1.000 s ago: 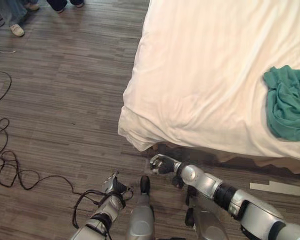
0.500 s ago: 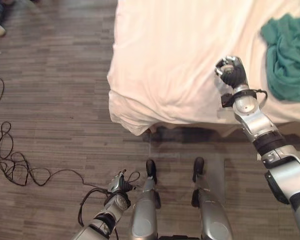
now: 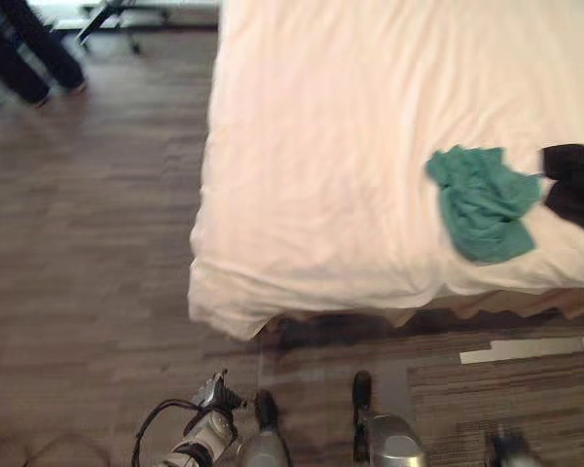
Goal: Tidy up the quilt and then pick up the clothes from the bed and put them into the laundry hamper.
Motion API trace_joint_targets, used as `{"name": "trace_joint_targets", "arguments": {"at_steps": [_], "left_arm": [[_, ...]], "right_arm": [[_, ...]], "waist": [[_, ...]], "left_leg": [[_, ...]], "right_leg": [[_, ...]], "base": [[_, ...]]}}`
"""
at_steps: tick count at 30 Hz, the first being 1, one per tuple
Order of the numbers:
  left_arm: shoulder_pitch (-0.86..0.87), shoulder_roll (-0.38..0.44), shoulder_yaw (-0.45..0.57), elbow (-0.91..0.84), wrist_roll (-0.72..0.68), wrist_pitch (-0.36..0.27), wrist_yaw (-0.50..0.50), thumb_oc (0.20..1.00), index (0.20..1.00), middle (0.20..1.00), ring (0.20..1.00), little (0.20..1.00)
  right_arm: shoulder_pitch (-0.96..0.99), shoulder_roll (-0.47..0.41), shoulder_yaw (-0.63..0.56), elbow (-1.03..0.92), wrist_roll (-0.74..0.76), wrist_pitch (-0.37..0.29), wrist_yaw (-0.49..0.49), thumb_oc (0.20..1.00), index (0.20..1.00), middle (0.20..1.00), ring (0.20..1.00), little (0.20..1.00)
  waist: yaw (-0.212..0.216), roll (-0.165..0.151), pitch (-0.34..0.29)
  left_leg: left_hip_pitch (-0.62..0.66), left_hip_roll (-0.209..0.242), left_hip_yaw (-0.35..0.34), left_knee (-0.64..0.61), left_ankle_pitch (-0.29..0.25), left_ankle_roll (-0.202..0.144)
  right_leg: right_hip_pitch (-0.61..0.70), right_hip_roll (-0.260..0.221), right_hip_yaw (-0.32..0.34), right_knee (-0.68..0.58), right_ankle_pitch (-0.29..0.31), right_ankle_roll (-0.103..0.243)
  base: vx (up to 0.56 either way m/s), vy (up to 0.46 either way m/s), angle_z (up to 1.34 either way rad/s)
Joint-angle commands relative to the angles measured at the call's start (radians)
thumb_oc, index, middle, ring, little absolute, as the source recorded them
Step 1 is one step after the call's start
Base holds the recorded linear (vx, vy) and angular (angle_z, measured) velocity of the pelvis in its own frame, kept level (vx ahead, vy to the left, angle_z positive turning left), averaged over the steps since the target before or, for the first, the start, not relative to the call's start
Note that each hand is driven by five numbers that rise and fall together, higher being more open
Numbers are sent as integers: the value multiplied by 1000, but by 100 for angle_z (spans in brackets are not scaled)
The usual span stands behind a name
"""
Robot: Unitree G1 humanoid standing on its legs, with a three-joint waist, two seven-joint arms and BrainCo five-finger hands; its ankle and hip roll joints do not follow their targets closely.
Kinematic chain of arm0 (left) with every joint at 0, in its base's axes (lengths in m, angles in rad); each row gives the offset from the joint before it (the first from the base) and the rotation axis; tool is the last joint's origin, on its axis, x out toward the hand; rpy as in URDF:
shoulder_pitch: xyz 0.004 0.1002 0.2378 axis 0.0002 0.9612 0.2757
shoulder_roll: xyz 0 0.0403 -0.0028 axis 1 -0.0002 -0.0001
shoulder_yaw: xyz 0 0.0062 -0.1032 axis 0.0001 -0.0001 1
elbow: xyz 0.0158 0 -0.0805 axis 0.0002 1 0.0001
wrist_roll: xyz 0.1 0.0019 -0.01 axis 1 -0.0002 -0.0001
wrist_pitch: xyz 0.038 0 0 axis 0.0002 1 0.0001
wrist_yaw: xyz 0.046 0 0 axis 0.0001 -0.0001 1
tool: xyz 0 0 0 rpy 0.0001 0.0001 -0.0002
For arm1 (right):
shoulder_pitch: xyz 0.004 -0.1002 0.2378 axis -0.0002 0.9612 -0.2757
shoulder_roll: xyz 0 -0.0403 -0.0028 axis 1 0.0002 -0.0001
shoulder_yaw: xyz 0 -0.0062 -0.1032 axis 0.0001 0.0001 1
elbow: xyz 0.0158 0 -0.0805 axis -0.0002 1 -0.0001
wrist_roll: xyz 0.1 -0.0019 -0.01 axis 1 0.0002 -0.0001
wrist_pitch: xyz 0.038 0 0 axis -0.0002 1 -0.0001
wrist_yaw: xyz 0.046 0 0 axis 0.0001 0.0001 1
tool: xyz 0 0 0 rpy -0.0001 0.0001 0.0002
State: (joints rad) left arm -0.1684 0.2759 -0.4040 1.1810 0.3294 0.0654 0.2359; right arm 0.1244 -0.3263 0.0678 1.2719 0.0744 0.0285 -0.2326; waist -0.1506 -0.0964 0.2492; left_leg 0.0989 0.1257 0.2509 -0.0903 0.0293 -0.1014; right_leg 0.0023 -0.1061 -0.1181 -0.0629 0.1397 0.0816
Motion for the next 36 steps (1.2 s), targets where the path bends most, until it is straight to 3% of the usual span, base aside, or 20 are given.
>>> {"name": "trace_joint_targets", "arguments": {"at_steps": [1,2,4,6,8,9,11,13,16,17,20,22,23,24,25,27,29,30,32,36], "left_arm": [[-65,3,-23,38,52,-17,-13,1000,1000,1000,1000,1000],[-53,12,-27,33,59,-23,-15,1000,1000,1000,1000,1000],[-31,17,-10,37,70,-24,-20,1000,1000,1000,1000,1000],[-19,21,1,42,83,-23,-18,1000,1000,1000,1000,1000],[-9,13,24,45,71,-29,-16,1000,1000,1000,1000,1000],[-1,13,36,30,50,-30,-1,1000,1000,1000,1000,1000],[2,3,54,10,-3,-44,26,1000,1000,1000,1000,1000],[8,-14,82,12,-45,-56,52,1000,1000,1000,1000,1000],[7,-35,94,16,-69,-61,62,1000,1000,1000,1000,1000],[12,-47,93,9,-72,-69,67,1000,1000,1000,1000,1000],[11,-46,79,12,-60,-63,52,1000,1000,1000,1000,1000],[24,-46,77,26,-53,-57,42,1000,1000,1000,1000,1000],[20,-44,80,26,-42,-43,40,1000,1000,1000,1000,1000],[19,-44,80,26,-42,-43,40,1000,1000,1000,1000,1000],[16,-38,82,27,-38,-37,44,1000,1000,1000,1000,1000],[8,-24,78,29,-24,-28,45,1000,1000,1000,1000,1000],[5,-19,71,30,-3,-27,41,1000,1000,1000,1000,1000],[0,-14,55,25,23,-31,42,1000,1000,1000,1000,1000],[-6,-8,49,20,52,-33,36,1000,1000,1000,1000,1000],[-4,-16,49,35,73,-47,35,1000,1000,1000,1000,1000]], "right_arm": [[-126,13,29,-24,-55,10,24,1000,1000,1000,1000,1000],[-126,36,53,-23,-98,0,27,1000,1000,1000,1000,1000],[-126,51,71,-51,-106,-10,33,1000,1000,1000,1000,1000],[-118,57,76,-57,-88,-19,32,1000,1000,1000,1000,1000],[-120,50,80,-54,-88,-20,29,1000,1000,1000,1000,1000],[-123,47,101,-71,-90,-23,27,1000,1000,1000,1000,1000],[-153,35,133,-81,-98,-22,22,1000,1000,1000,1000,1000],[-167,40,152,-79,-112,-19,20,1000,1000,1000,1000,1000],[-163,41,155,-86,-113,-20,16,1000,1000,1000,1000,1000],[-170,37,165,-85,-116,-26,9,1000,1000,1000,1000,1000],[-166,38,163,-88,-125,-30,2,1000,1000,1000,1000,1000],[-146,54,159,-90,-132,-35,9,1000,1000,1000,1000,1000],[-150,63,151,-103,-144,-29,12,1000,1000,1000,1000,1000],[-150,63,151,-103,-144,-29,12,1000,1000,1000,1000,1000],[-156,62,145,-121,-144,-26,10,1000,1000,1000,1000,1000],[-165,63,145,-157,-155,-23,9,1000,1000,1000,1000,1000],[-168,63,148,-166,-166,-21,8,1000,1000,1000,1000,1000],[-169,62,159,-184,-164,-27,7,1000,1000,1000,1000,1000],[-165,61,157,-185,-158,-27,4,1000,1000,1000,1000,1000],[-172,56,167,-158,-159,-25,3,1000,1000,1000,1000,1000]], "waist": [[3,53,5],[0,72,-9],[-14,71,-24],[-36,71,-51],[-24,77,-48],[2,54,-26],[69,17,3],[108,12,10],[126,13,8],[147,34,2],[171,33,-10],[168,24,-24],[153,9,-11],[155,11,-13],[138,19,2],[110,47,22],[94,57,24],[63,62,23],[41,54,10],[29,80,-7]], "left_leg": [[2,12,18,3,-75,0],[85,49,190,8,-99,-13],[109,62,280,43,-103,-13],[106,106,317,140,-92,-34],[80,187,311,370,13,-82],[2,223,175,593,96,-73],[-174,64,-24,729,-3,12],[-247,-36,-119,678,-74,28],[-272,-34,-133,486,-98,40],[-285,-89,-177,254,-41,37],[-320,-88,-193,164,15,33],[-258,-111,-203,141,-9,69],[-191,-119,-168,129,-44,86],[-194,-116,-167,128,-43,85],[-141,-102,-138,112,-56,90],[-52,-65,-99,66,-66,85],[-14,-61,-92,53,-80,78],[52,-72,-96,44,-120,66],[82,-79,-94,43,-147,52],[147,-43,-98,153,-175,11]], "right_leg": [[-156,-60,20,241,-163,143],[-167,-142,-342,386,-208,117],[-166,-154,-416,389,-228,85],[-131,-67,-338,293,-262,46],[-89,10,-278,222,-294,4],[-45,64,-180,173,-302,-35],[-21,73,-60,130,-272,-48],[10,83,51,98,-278,-27],[52,73,117,60,-285,-2],[98,100,169,39,-302,7],[163,118,238,79,-359,7],[150,128,239,211,-380,15],[48,105,189,453,-256,119],[45,107,190,453,-253,118],[-28,82,148,575,-175,152],[-148,27,34,684,-178,144],[-167,7,-23,625,-205,125],[-209,37,-50,425,-230,97],[-221,45,-46,229,-211,102],[-199,49,-15,123,-158,95]], "base": [[57,-41,-124],[88,-96,-148],[121,-214,-311],[220,-344,-312],[382,-377,-110],[403,-410,-190],[224,-181,-254],[286,66,-219],[343,94,-207],[495,169,-86],[626,173,-87],[606,146,-121],[443,92,-108],[425,77,-116],[263,88,-77],[452,132,-56],[477,37,-13],[498,-68,-23],[493,-98,-9],[541,-143,20]]}}
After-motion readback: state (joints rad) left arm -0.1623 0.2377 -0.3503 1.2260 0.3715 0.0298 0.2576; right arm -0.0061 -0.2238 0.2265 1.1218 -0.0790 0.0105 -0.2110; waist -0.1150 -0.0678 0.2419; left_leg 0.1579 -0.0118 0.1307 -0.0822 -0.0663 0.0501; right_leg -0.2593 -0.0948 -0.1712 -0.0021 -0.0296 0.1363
